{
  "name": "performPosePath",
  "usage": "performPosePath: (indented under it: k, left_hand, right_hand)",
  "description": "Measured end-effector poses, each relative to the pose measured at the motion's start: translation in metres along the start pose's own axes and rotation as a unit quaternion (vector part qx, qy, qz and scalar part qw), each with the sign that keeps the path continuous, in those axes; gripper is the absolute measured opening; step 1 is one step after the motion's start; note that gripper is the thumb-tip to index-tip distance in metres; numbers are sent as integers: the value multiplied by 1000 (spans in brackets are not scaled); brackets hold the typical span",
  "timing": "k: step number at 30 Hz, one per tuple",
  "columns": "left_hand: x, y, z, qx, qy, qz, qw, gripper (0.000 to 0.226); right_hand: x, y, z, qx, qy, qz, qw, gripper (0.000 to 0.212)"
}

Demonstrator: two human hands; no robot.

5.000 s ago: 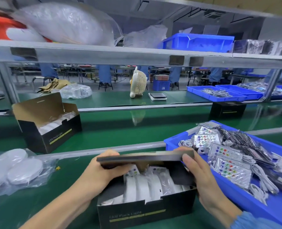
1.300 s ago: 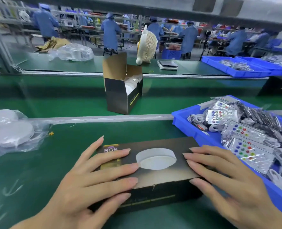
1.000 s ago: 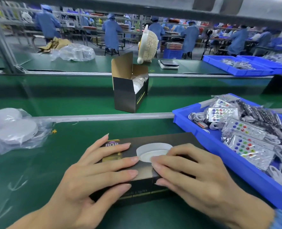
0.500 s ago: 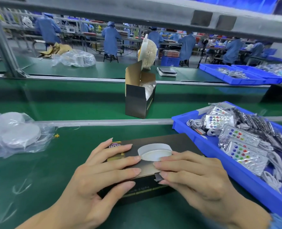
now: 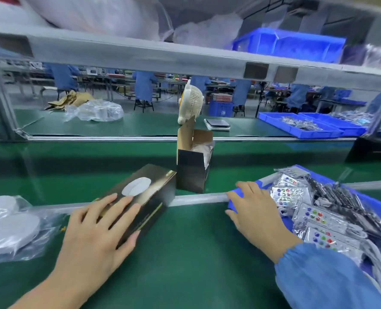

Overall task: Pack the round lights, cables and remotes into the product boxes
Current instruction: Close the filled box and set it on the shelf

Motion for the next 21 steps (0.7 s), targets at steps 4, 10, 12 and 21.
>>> performPosePath:
  k: [4, 10, 12, 21]
  left_hand:
    - [-84, 39, -43, -61, -55, -35, 996, 55]
    - [-191, 137, 80, -65, 104, -164, 979, 84]
    - [-205, 160, 70, -121, 73, -232, 962, 72]
    - [-202, 99, 57, -80, 176, -215, 957, 32]
  right_hand:
    - [59, 22, 40, 41, 45, -27, 998, 57]
    - [58, 39, 63, 42, 73, -75, 994, 36]
    - [44, 46, 87, -47, 113, -72, 990, 28]
    - [-16, 109, 226, -48, 198, -195, 959, 37]
Point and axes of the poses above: each hand's wrist, its own x-axis away from the middle knuckle, its own y-axis out of the palm, z = x × y, the point moved 9 cm from there along -x, towards the middle knuckle, and after that the axes turned 12 degrees about x, right-handed, at the moved point
